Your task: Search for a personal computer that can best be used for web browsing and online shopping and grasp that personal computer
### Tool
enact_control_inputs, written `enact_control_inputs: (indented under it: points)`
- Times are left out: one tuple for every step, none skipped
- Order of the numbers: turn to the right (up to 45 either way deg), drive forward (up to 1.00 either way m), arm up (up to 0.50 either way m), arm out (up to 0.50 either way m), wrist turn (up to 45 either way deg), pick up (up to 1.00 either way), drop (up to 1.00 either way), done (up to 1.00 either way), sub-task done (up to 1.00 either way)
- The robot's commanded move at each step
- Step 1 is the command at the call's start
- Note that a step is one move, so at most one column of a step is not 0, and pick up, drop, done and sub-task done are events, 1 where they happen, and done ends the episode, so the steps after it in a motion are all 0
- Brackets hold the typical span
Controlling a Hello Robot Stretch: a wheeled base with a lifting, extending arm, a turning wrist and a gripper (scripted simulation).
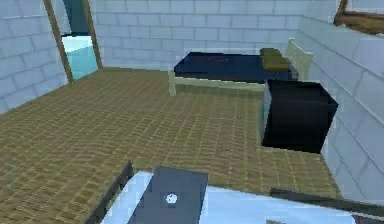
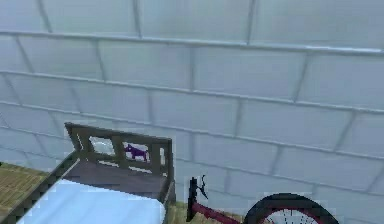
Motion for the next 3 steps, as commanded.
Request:
enact_control_inputs:
  points:
    - [-45.0,0.00,0.00,0.00,0.0,0.00,0.00,0.00,0.00]
    - [-45.0,0.00,0.00,0.00,0.0,0.00,0.00,0.00,0.00]
    - [0.0,0.00,0.46,0.00,0.0,0.00,0.00,0.00,0.00]
